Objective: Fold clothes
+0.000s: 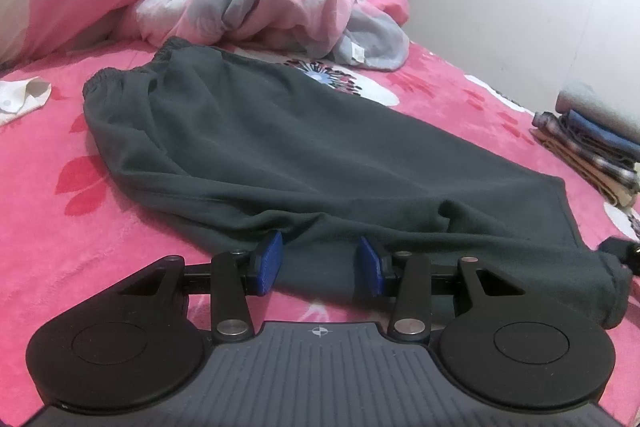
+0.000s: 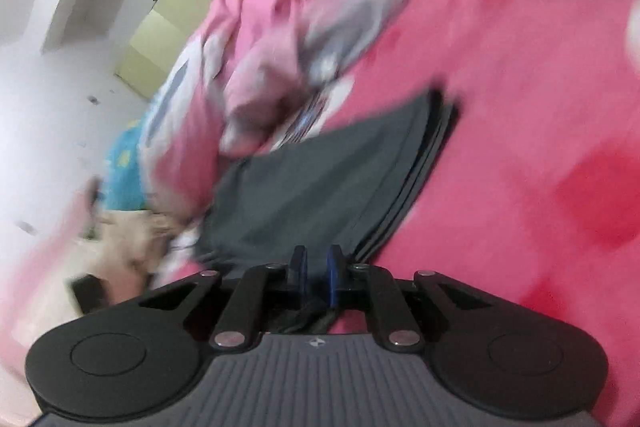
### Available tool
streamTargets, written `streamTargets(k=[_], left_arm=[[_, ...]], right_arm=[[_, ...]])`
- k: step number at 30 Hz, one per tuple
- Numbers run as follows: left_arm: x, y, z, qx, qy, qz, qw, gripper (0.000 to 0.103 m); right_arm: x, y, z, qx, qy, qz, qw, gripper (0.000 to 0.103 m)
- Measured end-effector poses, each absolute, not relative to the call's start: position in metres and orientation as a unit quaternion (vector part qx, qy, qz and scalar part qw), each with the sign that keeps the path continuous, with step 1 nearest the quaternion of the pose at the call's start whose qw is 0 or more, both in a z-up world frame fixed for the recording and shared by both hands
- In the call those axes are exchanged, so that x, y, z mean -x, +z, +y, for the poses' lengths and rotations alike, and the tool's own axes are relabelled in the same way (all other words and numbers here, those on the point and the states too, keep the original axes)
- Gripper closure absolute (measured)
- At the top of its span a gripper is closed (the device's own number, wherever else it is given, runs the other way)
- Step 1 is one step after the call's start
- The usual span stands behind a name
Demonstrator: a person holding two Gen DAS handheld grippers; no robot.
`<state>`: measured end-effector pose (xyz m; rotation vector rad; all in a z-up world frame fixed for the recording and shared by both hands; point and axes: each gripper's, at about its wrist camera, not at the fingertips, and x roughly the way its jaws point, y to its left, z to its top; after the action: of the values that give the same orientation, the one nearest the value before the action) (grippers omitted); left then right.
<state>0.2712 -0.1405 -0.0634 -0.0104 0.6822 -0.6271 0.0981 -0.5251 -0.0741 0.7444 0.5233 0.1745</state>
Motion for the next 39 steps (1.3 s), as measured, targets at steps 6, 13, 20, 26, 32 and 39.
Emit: streamTargets(k=[6,13,20,26,32,39], left_arm=[[-0.271,-0.064,-0.142,0.004,-0.299,0.328,0.896,0.060],[-0.264,-0.058,-0.139,-0.008,-0.292,0.305,0.906,0.060],[-0.182,-0.033,-0.166,-0.154,-0.442,0.191,0.863,0.054],[-0.128,-0.061,-0.230,-0.317,-0.544,0.149,0.763,0.054],[-0.146,-0.062,-0.255,-0.320,-0.555,0.173,0.748,0.054],[-0.148,-0.065,-0.270,-0.328,-0.560,0.186,0.737,0.058]], right_arm=[[-0.065,-0.031,-0.490,-0.286,0.151,0.186,0.928,0.092],[-0.112,-0.076,-0.478,-0.334,0.134,0.274,0.892,0.094],[-0.103,-0.101,-0.499,-0.414,0.120,0.257,0.865,0.098],[-0.107,-0.106,-0.509,-0.449,0.138,0.244,0.849,0.097],[-0.114,-0.110,-0.515,-0.458,0.152,0.238,0.843,0.095],[-0.113,-0.115,-0.526,-0.501,0.181,0.216,0.818,0.084]])
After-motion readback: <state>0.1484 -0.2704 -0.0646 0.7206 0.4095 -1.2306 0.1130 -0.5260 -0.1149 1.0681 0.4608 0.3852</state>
